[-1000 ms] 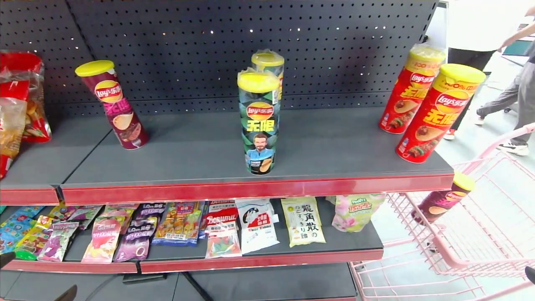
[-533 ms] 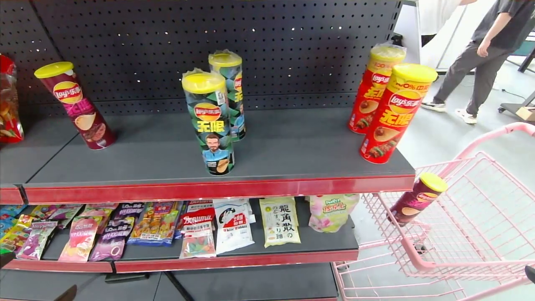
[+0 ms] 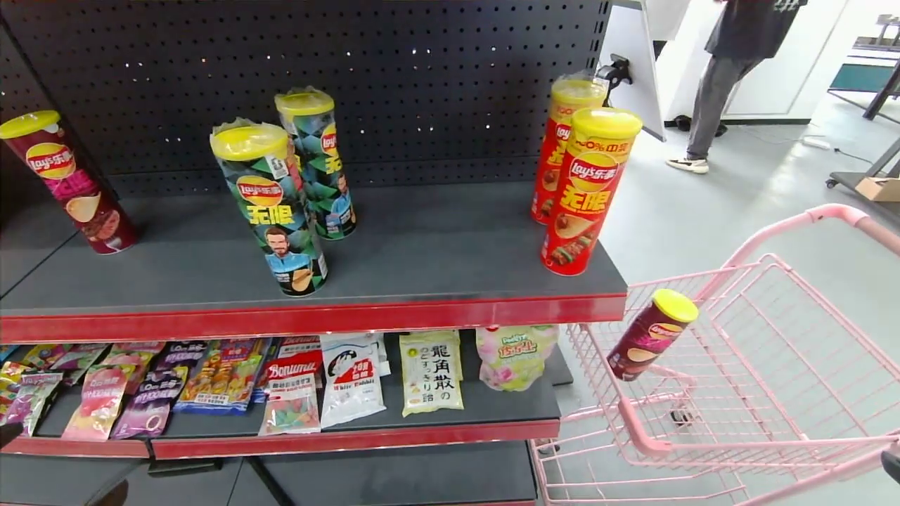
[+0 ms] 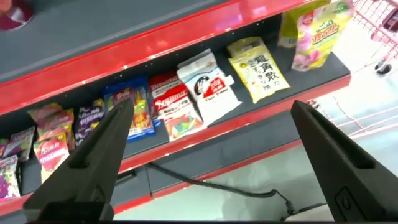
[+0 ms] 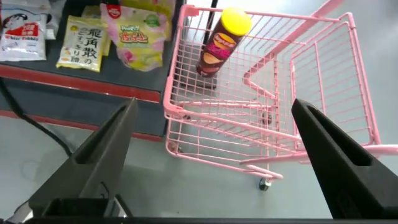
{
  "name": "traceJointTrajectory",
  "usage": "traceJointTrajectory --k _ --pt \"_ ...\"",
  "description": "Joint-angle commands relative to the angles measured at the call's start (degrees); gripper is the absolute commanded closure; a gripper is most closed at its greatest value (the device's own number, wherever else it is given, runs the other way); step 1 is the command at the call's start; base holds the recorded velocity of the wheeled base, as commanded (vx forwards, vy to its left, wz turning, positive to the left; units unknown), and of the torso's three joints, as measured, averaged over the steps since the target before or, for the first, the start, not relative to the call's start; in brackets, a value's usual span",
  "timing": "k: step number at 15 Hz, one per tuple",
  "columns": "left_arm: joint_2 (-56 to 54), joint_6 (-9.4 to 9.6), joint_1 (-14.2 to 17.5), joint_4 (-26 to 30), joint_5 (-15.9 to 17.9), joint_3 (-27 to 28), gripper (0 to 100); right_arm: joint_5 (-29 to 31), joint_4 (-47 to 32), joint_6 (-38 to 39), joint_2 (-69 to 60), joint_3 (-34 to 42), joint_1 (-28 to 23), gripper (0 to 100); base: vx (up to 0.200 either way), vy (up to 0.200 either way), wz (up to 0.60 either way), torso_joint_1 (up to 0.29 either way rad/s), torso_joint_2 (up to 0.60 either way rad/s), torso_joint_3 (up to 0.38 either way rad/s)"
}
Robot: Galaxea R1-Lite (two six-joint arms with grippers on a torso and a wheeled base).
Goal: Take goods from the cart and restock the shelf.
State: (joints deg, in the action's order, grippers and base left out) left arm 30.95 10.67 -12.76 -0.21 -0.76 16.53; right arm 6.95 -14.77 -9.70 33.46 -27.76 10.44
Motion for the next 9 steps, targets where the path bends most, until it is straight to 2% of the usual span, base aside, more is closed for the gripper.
traceJointTrajectory --k 1,9 --pt "-0.54 -0.03 0.02 -0.06 -0.04 -0.01 0 -0.01 0.1 0.04 -0.06 0.16 -0.42 0 0.0 0.0 -0.6 0.002 0.01 0.012" --pt "-4.41 0.93 0.02 0.12 -0.04 -0.01 0 -0.09 0.27 0.04 0.37 0.16 -0.42 0 0.0 0.0 -0.6 0.002 0.0 0.002"
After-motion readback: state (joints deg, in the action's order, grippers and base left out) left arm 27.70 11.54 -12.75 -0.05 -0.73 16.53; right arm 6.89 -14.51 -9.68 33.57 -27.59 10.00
